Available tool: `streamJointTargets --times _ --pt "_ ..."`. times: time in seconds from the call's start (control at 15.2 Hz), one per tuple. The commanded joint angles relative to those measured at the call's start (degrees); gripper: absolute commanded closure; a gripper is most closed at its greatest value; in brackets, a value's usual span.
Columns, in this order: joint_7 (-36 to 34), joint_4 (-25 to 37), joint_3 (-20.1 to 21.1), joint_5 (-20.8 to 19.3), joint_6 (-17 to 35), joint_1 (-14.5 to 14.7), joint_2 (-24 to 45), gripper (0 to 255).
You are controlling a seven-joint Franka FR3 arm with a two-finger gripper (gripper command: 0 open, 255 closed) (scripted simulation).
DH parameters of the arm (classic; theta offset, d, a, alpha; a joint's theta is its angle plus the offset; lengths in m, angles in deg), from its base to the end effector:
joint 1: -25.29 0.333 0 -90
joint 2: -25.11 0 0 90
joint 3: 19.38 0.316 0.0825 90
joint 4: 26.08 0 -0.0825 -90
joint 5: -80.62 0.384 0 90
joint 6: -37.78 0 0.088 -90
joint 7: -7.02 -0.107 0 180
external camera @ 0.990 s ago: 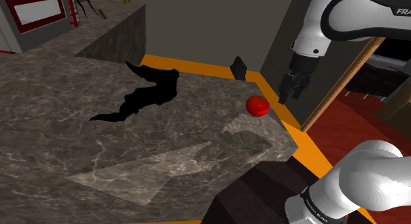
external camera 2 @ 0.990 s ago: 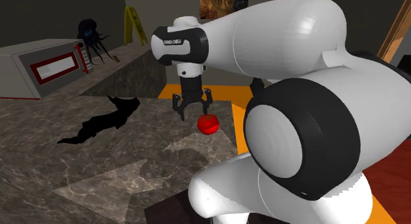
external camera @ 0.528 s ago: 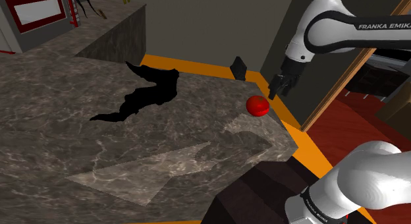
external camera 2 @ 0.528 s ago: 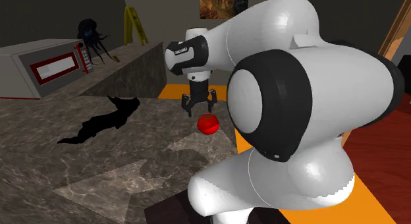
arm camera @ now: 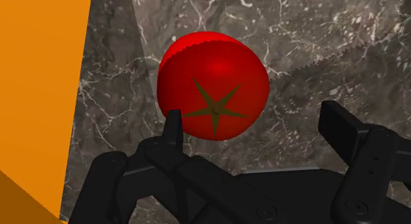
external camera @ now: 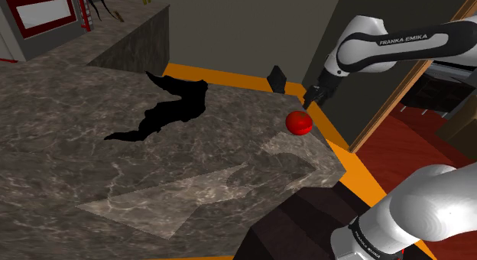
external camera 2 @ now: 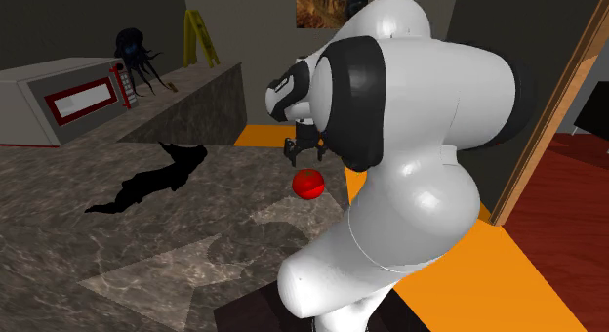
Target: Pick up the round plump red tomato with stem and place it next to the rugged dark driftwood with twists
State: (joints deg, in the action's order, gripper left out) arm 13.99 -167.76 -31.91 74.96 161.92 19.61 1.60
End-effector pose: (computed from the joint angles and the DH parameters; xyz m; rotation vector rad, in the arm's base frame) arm 0.4037 -0.1392 0.4455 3.1131 -0.2045 0.1495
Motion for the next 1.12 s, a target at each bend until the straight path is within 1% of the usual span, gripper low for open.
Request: streamJointTargets --times 0.0,0.07,0.59,1.06 --pt "1.0 0.6 -1.2 0.4 4.6 -0.2 2.9 0" --pt "1.5 1.0 -1.7 0.6 5.9 -0.2 4.0 0" --pt "2.1 -1.4 -2.4 1.3 12.4 0.1 8.1 0" --pt "2.1 -1.4 -2.4 1.3 12.4 0.1 8.1 0"
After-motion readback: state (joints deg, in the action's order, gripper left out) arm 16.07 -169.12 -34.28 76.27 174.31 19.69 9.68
